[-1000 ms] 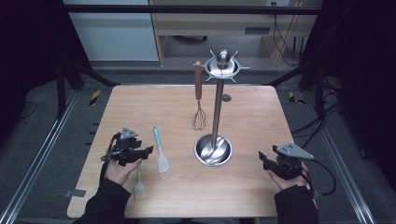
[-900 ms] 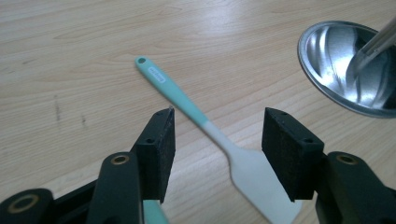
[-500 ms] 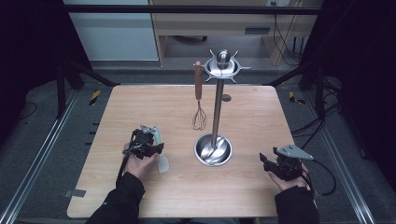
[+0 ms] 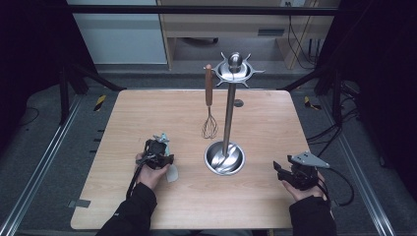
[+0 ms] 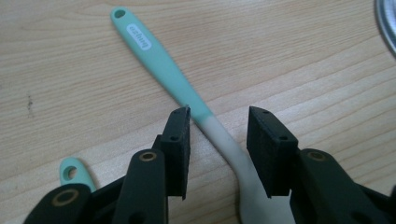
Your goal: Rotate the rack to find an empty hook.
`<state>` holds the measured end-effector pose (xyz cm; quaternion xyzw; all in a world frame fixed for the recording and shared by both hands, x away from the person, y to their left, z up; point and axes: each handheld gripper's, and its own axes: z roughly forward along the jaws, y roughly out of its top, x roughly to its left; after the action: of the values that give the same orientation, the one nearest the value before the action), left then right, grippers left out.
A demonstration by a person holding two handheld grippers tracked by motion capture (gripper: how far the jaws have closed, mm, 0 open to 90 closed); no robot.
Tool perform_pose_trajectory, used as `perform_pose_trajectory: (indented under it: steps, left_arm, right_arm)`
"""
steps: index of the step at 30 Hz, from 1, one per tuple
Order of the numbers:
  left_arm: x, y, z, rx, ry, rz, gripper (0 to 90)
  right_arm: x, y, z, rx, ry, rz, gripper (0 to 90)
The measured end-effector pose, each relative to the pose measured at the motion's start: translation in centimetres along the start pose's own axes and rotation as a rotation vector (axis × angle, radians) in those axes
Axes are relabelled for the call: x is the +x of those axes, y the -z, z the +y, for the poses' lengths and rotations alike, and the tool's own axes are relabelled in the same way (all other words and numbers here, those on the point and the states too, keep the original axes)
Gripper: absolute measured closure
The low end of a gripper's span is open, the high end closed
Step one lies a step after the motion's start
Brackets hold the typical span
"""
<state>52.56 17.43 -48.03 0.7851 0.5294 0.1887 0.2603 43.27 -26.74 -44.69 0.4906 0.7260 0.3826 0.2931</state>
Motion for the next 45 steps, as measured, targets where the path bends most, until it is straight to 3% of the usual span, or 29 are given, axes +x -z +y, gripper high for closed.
perform_pose_trajectory:
  steps: [6,14,20,31,36,45]
  left_arm:
    - [-0.1,-0.3,-0.2,0.007,0.022,-0.011,65.0]
    - [-0.7,-0.2,0.0,0.025,0.045,0.016,72.0]
    - [0.1,0.2,-0.1,0.038,0.08,-0.036,75.5]
    - [1.2,2.2,-1.9,0.076,-0.02,-0.092,80.4]
    - [1.5,2.2,-1.5,0.052,-0.004,-0.107,76.6]
    - [0.8,0.9,-0.7,0.095,-0.039,-0.048,71.1]
  right_arm:
    - [0.0,0.0,0.0,-0.001,-0.001,0.0,41.6]
    - [0.0,0.0,0.0,0.003,-0.002,0.003,41.6]
    - [0.0,0.0,0.0,0.004,-0.003,0.006,41.6]
    - [-0.1,0.0,-0.1,0.003,-0.001,0.007,41.5]
    - [0.0,0.0,-0.1,0.007,-0.007,0.011,41.6]
    - [-0.1,0.1,-0.1,0.004,-0.003,0.011,41.9]
